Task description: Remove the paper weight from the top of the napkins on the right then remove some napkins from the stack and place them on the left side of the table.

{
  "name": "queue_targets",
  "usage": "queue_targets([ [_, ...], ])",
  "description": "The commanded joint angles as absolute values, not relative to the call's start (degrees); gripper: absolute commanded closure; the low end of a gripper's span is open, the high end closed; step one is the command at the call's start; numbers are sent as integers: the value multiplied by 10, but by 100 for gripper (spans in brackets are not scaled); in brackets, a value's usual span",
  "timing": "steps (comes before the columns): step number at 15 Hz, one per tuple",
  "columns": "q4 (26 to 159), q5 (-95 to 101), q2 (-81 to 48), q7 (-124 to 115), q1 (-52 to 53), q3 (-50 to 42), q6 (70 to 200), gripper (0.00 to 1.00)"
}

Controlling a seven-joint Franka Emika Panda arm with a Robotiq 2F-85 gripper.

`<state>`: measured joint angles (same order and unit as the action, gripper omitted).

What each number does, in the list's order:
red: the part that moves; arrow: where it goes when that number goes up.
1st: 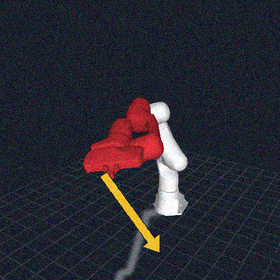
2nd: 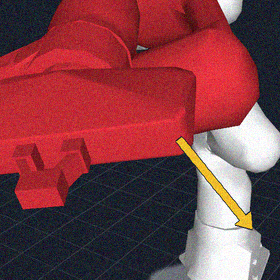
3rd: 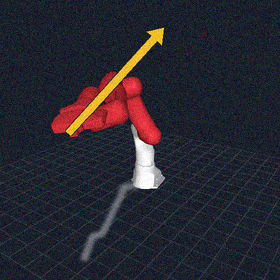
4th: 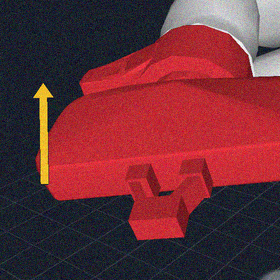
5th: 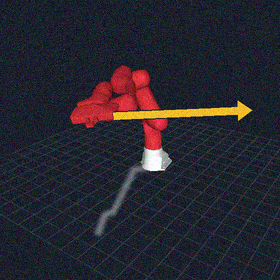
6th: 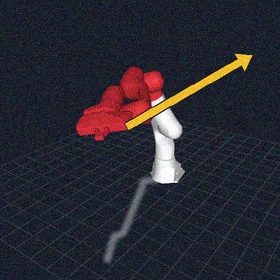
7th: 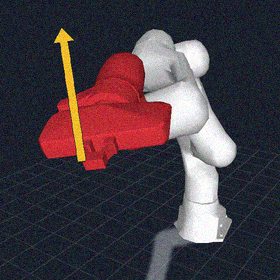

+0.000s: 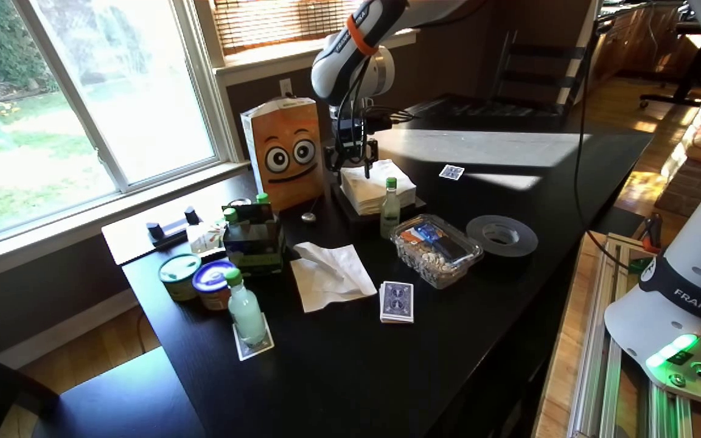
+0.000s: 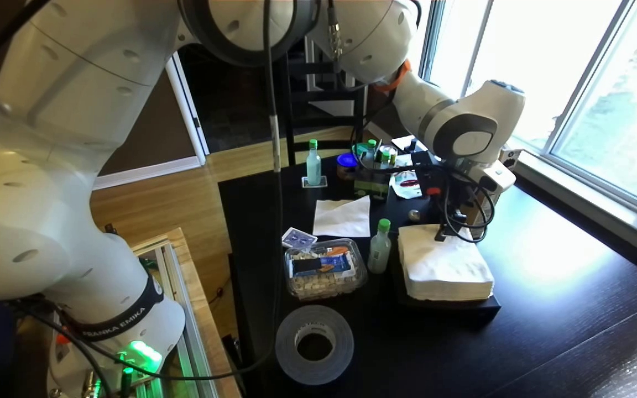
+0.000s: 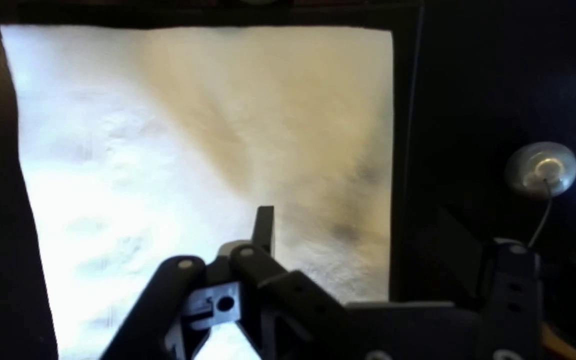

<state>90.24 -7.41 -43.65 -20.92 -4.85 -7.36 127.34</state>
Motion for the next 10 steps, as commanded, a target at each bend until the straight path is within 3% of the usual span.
queue_targets([
  [1,885,-72,-445,-223,-45,-81,1256,32],
  [3,886,-73,-445,-224,-46,-81,1256,51],
  [5,886,-73,-444,-224,-46,-82,1256,60],
  [7,887,-72,-443,-225,-46,-82,1256,67],
  [10,889,-72,-439,-223,-45,-81,1258,61],
])
